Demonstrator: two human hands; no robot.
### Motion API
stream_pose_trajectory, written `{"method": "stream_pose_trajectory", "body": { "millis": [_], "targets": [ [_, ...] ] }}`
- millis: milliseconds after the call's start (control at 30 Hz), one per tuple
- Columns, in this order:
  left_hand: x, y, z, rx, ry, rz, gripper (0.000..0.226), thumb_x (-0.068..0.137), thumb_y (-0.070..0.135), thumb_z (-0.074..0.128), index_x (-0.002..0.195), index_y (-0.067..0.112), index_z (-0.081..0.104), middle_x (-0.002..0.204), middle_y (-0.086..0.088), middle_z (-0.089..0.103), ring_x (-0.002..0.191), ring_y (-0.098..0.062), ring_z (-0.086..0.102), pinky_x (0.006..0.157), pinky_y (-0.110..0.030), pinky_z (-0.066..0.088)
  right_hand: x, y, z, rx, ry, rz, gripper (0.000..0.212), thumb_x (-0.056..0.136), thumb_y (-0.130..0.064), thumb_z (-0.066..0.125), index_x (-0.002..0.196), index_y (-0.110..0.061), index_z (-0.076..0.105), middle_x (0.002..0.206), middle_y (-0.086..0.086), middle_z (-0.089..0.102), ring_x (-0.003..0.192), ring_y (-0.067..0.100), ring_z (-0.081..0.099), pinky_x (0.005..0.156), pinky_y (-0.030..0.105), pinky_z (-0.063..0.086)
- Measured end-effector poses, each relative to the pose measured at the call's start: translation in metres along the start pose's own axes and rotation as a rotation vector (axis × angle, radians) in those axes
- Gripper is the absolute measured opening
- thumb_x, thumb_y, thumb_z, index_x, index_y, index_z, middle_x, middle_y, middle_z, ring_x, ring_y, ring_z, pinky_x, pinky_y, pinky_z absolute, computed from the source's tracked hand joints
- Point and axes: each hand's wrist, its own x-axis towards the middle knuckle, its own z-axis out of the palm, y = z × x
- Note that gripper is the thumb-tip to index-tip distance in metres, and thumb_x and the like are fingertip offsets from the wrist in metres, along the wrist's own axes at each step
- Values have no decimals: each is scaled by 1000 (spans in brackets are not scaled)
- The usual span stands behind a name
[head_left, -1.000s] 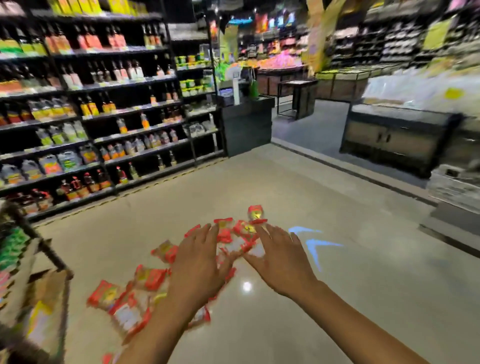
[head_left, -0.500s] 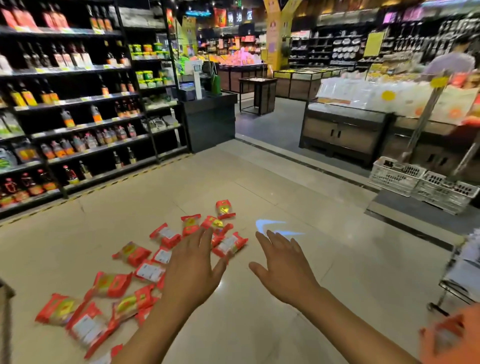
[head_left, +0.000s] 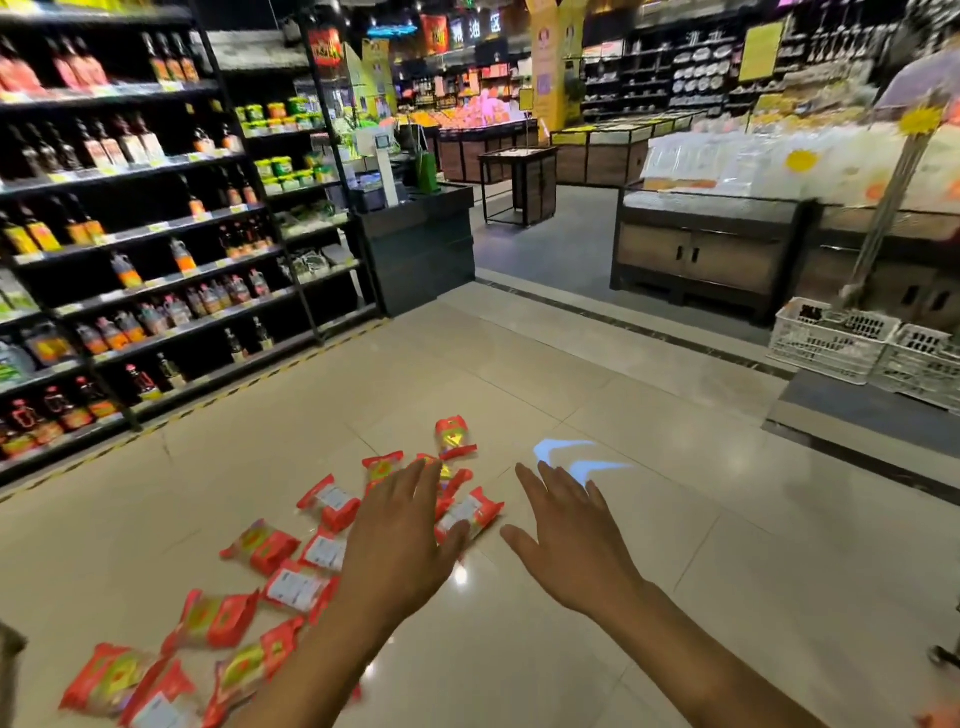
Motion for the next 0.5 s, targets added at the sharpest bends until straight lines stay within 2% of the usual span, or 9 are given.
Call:
{"method": "stream_pose_trajectory", "body": {
  "millis": [133, 333, 400, 500],
  "targets": [
    [83, 30, 8, 17, -13, -20, 78, 95, 63, 45, 158, 20, 30, 163, -3, 36, 148, -26, 36, 121, -42, 31, 73, 57, -24, 19, 23, 9, 72, 103, -57, 34, 162, -27, 5, 170, 3, 6, 157, 21, 4, 126, 43, 3],
    [175, 61, 28, 20, -42, -59, 77, 88, 62, 52, 149, 14, 48, 148, -11, 55, 133, -34, 54, 108, -48, 45, 158, 125, -55, -19, 17, -17, 72, 103, -58, 32, 162, -27, 4, 170, 4, 5, 157, 21, 3, 126, 43, 1],
    [201, 66, 34, 14, -45, -73, 75, 92, 60, 53, 152, 16, 43, 154, -9, 49, 139, -33, 49, 112, -47, 41, 182, 144, -61, -25, 6, -18, 73, 103, -58, 32, 162, -27, 4, 170, 3, 4, 157, 21, 3, 126, 43, 2],
    [242, 70, 46, 17, -69, -90, 76, 97, 61, 46, 160, 23, 26, 165, -2, 31, 150, -26, 32, 122, -43, 31, 222, 166, -66, -26, -9, -25, 73, 103, -58, 32, 162, -26, 4, 171, 3, 4, 157, 21, 3, 126, 43, 2]
  ]
}}
